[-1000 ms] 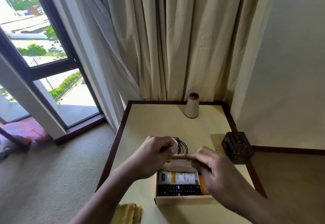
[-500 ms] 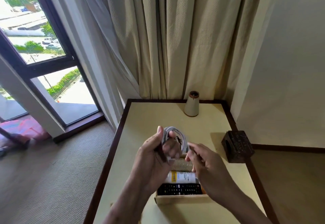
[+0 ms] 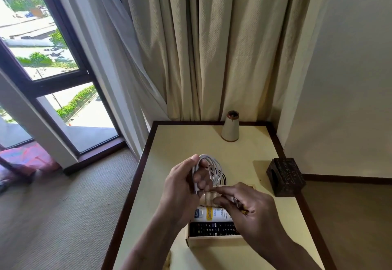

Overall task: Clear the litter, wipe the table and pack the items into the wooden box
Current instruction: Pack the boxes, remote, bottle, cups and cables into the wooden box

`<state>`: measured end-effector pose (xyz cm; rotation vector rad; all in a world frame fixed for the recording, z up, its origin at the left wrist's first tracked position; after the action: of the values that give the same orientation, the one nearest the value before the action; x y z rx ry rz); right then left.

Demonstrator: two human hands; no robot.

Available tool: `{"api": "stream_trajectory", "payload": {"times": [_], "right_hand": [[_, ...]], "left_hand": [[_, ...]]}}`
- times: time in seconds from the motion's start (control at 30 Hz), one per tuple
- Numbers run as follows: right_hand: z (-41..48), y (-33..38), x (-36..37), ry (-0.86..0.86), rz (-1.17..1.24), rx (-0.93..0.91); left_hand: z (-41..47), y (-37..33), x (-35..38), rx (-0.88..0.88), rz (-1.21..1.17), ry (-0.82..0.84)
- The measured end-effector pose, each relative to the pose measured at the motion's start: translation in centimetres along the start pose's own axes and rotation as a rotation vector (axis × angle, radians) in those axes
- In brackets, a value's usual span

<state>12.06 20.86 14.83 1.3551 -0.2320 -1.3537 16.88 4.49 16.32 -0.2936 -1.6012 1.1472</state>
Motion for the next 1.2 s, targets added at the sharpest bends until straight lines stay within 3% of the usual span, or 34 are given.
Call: {"api": "stream_trajectory", "payload": {"times": [0.17, 0.3, 0.43, 0.57, 0.63, 0.77, 0.93, 1.07, 1.2], "right_hand": [[0.1, 0.2, 0.2, 0.152, 0.041, -0.043], [0.2, 1.4, 0.2, -0.036, 0.332, 0.19], [0.2, 1.8, 0.2, -0.149, 0.438, 0.381], [0.5, 1.1, 0.5, -0.064, 0.736, 0.597], [0.4, 1.5, 0.4, 0.008, 0.79, 0.605], [0.2, 2.0, 0.1, -0.028, 0.818, 0.582], [1.1, 1.1, 0.3, 0.038, 1.033, 0.744], [1.1, 0.9, 0.5, -0.023, 0.927, 0.771], [0.7, 0.7, 0.4, -0.142, 0.514, 0.664]], "left_hand": [[0.0, 0.1, -0.1, -0.053, 0.012, -0.022], [-0.8, 0.2, 0.7, -0.119, -0.016, -0.025], [-1.5, 0.1, 1.6, -0.178, -0.067, -0.086], [-1.7, -0.1, 2.0, -0.176, -0.09, -0.057], [-1.7, -0.2, 2.1, -0.173, -0.117, -0.047], [-1.6, 0.0, 2.3, -0.159, -0.181, -0.004], [-1.4, 0.7, 2.0, -0.114, -0.046, -0.054], [-2.0, 1.2, 1.9, -0.046, 0.031, -0.127], [-2.5, 1.9, 2.1, 0.04, 0.075, -0.076]]}}
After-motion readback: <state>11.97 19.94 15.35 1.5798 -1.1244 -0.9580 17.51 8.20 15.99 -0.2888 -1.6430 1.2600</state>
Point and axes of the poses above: each hand's wrist, its own z-axis towards the middle knuckle, its own x-axis out of the palm, y = z × x, the point moved 1 cm from there along z, towards the middle knuckle, and after that the axes turned 15 degrees about x, right-handed, at the moved point
